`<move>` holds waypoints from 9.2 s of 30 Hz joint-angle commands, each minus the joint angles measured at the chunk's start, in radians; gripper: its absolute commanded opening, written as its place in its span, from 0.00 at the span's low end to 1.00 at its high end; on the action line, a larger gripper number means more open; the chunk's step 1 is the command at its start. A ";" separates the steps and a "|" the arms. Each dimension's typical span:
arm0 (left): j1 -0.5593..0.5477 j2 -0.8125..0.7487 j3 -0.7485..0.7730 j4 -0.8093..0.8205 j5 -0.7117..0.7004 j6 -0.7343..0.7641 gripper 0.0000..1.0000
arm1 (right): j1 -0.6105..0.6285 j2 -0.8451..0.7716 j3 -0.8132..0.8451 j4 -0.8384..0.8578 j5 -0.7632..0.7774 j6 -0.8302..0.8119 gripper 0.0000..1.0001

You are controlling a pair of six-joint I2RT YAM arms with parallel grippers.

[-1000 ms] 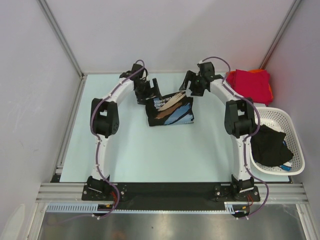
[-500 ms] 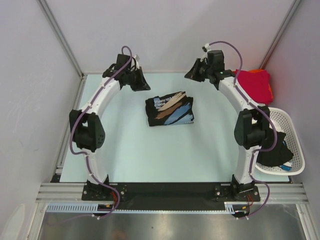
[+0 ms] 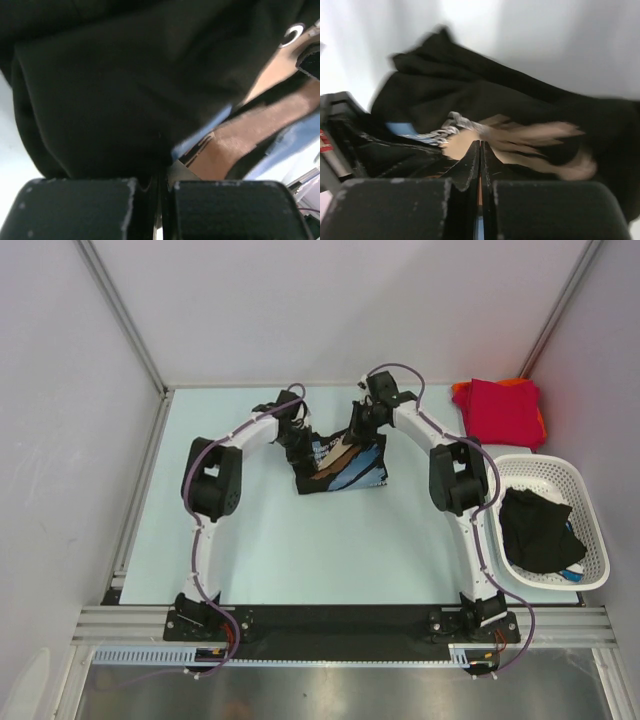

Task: Fold and stack the t-shirts
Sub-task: Fold the long partially folded tshirt into a neat square, then put the neatly folded tshirt into the corner of the board with the right arm

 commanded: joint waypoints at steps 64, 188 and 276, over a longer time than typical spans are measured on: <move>0.250 -0.294 -0.333 0.114 0.212 -0.040 1.00 | -0.315 -0.427 -0.505 0.062 -0.065 0.016 0.70; 0.176 -0.098 -0.100 -0.109 0.011 0.152 0.99 | 0.049 0.165 0.041 -0.323 0.349 -0.150 0.00; 0.032 -0.156 -0.088 -0.204 -0.001 0.198 0.96 | -0.577 -0.160 0.256 -0.021 0.972 -0.531 0.00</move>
